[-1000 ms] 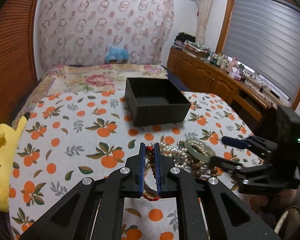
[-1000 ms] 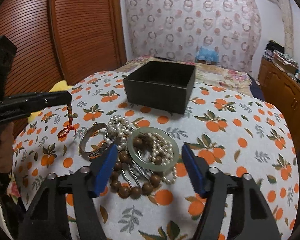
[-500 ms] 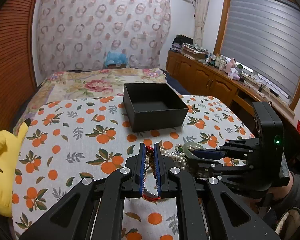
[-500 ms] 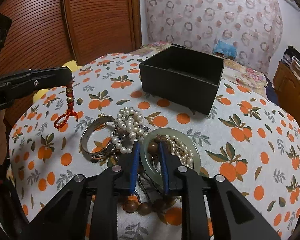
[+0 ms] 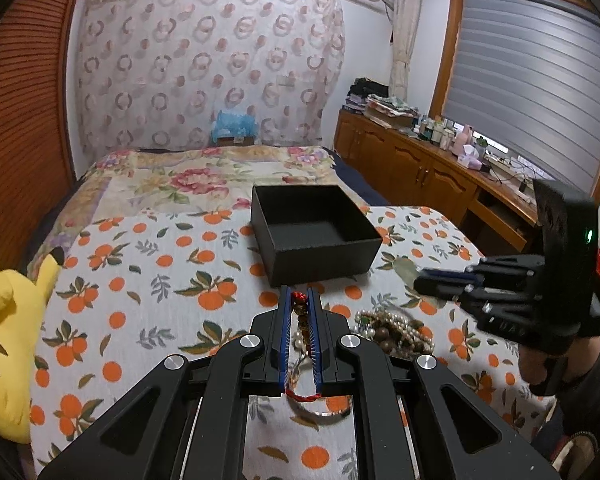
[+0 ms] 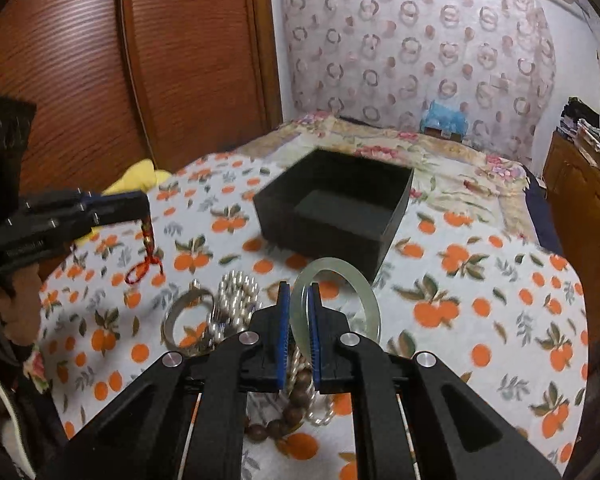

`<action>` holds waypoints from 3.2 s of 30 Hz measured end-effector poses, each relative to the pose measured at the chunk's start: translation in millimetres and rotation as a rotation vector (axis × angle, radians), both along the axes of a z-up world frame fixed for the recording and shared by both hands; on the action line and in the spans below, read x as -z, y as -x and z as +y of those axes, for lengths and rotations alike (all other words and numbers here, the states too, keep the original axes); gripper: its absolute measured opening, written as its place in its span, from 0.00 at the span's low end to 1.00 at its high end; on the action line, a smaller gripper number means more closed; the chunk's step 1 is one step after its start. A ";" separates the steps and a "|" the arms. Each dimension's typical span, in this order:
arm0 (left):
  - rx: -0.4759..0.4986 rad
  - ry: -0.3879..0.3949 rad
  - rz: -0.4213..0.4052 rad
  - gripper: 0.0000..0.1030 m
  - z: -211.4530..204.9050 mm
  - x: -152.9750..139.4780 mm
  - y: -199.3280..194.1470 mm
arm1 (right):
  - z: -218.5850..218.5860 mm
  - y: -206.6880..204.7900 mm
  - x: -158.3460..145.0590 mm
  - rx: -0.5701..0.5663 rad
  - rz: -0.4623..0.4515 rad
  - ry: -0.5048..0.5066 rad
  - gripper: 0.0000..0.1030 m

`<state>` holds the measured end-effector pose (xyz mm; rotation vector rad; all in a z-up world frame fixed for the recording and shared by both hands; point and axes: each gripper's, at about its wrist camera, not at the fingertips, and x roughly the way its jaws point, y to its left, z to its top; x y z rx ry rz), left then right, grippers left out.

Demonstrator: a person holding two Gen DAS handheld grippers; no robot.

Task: Organize jewelry
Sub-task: 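Lower the jade bangle into the black box with the right gripper while the left releases the red bracelet there, then move both open grippers back over the jewelry pile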

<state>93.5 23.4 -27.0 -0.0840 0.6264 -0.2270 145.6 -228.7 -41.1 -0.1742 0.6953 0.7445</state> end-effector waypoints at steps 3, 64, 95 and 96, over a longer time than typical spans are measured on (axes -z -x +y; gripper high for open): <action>0.001 -0.001 -0.008 0.07 -0.9 -3.4 -5.6 | -0.1 -10.2 -13.2 -0.007 -0.017 -0.014 0.10; -0.017 -0.120 0.044 0.61 -18.8 9.0 -87.1 | -22.2 -28.9 -3.0 0.074 -0.034 -0.060 0.16; 0.131 -0.142 0.202 0.67 -44.1 79.6 -2.1 | -33.4 55.8 41.9 0.079 0.038 -0.027 0.31; 0.133 -0.143 0.205 0.66 -44.4 80.9 -3.0 | -32.3 56.7 42.1 0.076 0.037 -0.026 0.31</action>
